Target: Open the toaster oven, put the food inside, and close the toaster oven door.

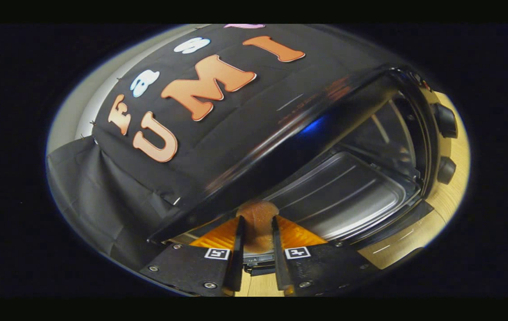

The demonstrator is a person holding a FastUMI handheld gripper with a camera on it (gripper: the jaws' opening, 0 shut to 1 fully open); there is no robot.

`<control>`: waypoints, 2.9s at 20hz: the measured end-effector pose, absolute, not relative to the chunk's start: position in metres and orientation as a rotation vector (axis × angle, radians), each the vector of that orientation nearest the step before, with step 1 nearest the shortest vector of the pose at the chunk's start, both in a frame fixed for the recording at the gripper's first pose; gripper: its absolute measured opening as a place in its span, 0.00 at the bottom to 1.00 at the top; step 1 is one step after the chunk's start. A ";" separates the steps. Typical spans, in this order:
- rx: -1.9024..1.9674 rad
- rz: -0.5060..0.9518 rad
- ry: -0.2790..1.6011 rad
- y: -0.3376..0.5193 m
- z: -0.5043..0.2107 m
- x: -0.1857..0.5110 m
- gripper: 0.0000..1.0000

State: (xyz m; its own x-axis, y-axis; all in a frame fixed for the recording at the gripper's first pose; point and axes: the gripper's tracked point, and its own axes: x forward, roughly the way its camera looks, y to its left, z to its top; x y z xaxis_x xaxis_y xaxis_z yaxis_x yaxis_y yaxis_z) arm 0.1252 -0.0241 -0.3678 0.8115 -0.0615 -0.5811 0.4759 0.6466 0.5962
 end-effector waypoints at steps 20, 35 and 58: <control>0.518 -0.312 0.536 -0.036 -0.336 0.103 0.81; 0.262 -0.208 0.709 -0.018 -0.315 -0.020 0.96; 0.170 -0.257 0.960 0.011 -0.358 -0.134 0.97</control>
